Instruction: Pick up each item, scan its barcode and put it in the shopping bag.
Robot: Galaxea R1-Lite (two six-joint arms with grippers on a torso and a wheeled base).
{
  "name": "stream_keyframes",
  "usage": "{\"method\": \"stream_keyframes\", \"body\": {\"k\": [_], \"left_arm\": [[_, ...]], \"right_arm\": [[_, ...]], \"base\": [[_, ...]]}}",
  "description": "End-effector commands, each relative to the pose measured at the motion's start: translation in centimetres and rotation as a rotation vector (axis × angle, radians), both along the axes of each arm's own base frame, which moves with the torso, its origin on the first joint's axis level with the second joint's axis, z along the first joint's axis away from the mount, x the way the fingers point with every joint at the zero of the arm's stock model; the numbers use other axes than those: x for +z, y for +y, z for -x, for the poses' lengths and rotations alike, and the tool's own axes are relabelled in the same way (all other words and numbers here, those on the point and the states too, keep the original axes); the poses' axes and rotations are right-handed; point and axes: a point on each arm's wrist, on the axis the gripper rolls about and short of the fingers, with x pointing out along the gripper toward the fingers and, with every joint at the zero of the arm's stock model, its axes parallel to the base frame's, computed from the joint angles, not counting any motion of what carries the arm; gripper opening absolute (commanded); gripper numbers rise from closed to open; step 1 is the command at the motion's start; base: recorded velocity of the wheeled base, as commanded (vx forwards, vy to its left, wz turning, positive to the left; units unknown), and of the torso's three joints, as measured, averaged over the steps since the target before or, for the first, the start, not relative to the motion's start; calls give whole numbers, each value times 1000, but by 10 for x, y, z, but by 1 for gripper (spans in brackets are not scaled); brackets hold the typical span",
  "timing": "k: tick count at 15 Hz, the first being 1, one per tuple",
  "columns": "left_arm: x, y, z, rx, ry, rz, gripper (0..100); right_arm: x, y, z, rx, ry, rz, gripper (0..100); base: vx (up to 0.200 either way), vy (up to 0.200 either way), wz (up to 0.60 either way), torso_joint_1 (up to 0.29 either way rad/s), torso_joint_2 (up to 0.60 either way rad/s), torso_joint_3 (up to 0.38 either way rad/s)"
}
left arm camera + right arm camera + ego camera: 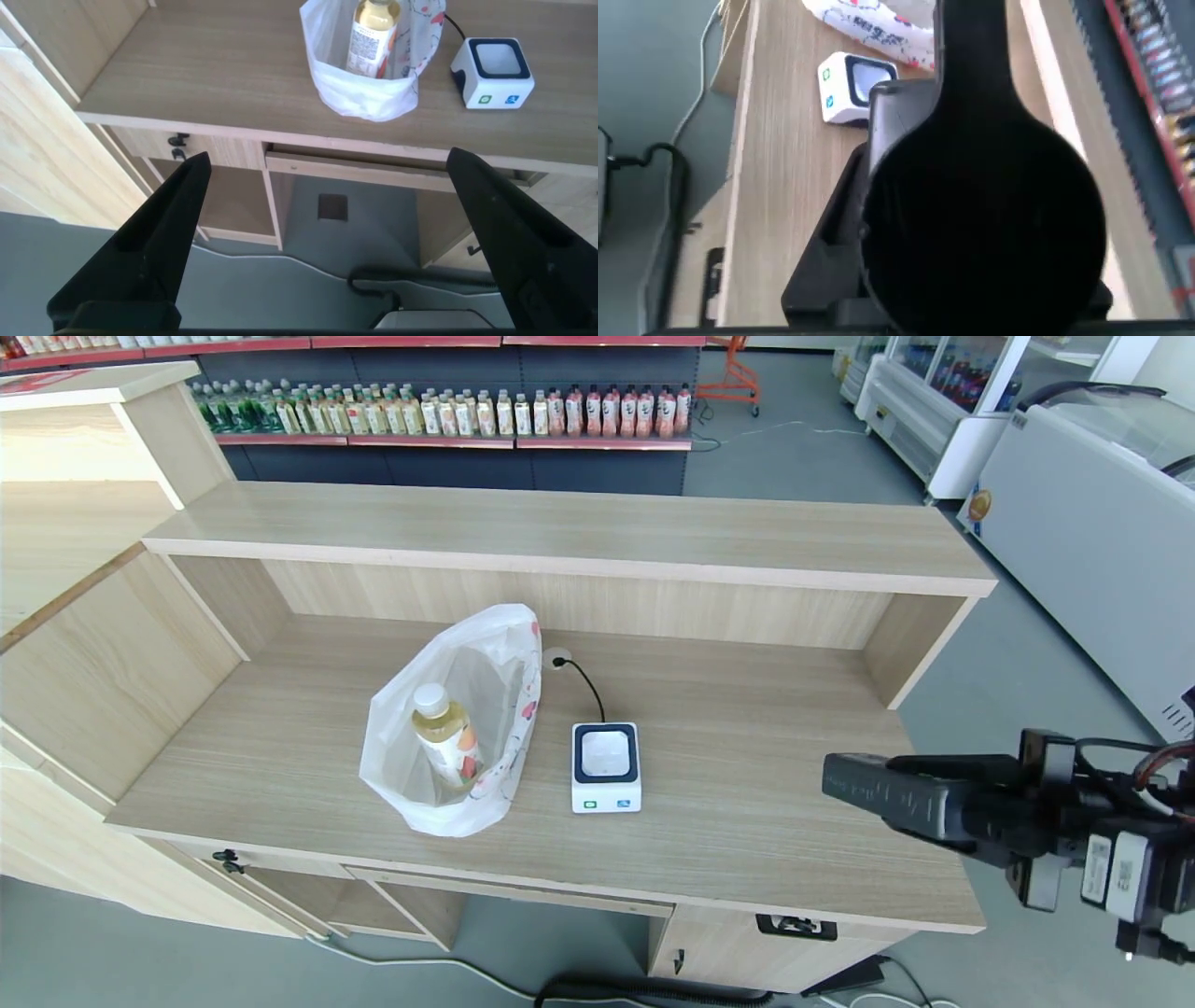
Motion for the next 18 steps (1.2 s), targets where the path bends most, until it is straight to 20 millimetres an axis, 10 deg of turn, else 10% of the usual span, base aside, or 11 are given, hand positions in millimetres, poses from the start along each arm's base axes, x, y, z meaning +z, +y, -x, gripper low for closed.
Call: {"method": "stream_keyframes", "body": {"k": [1, 6, 18], "left_arm": [[0, 0, 0, 0, 0, 0, 100], [0, 0, 0, 0, 0, 0, 100], [0, 0, 0, 0, 0, -2, 100]], "right_arm": [[26, -21, 7, -352, 256, -257, 0], [31, 26, -3, -532, 1114, -994, 0], [-15, 42, -60, -704, 1307, -1147, 0]], "base": [[0, 0, 0, 0, 0, 0], [0, 0, 0, 0, 0, 0], [0, 0, 0, 0, 0, 0]]}}
